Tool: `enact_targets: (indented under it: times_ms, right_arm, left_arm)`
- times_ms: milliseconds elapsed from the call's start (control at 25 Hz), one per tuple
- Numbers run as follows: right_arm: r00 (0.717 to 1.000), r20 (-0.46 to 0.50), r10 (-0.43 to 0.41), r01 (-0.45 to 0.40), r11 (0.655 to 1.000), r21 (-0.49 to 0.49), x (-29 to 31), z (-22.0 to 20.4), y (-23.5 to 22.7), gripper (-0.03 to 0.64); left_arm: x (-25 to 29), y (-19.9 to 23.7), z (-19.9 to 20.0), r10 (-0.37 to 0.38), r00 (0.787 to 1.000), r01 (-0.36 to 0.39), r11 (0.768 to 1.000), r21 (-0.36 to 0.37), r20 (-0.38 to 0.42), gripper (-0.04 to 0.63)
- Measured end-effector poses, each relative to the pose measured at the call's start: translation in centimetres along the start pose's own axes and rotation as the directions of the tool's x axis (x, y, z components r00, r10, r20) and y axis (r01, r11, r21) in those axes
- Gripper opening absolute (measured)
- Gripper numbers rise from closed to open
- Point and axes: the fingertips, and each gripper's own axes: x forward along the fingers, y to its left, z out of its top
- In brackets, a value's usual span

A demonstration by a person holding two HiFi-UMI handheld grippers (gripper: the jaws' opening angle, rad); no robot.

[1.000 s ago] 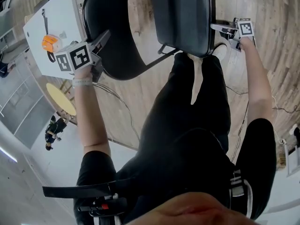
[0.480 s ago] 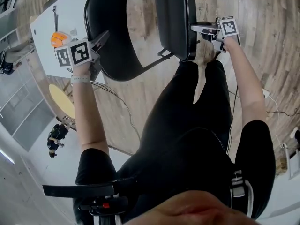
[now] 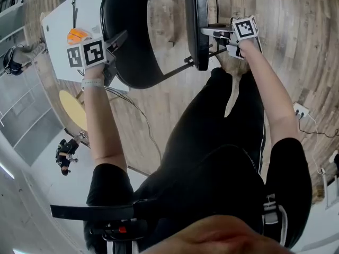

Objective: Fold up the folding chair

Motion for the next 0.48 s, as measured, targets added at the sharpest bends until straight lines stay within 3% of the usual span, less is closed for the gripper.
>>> enact_targets:
  times_ms: [240, 480]
  right_arm:
    - [1.000, 0.005, -0.014, 0.014, 0.999, 0.036, 4.5, 0.1, 0.5, 0.058]
    - [0.993, -0.023, -0.117, 0.117, 0.993, -0.014, 8.4, 0.5, -0.5, 0.052]
  left_arm:
    - [-0.9, 1.7, -0.2, 0.006, 1.000, -0.006, 1.000, -0.009, 0.011, 0.054]
    - [-2.0, 3.5, -0.2, 0.017, 1.000, -0.016, 1.000, -0.013, 0.012, 0.054]
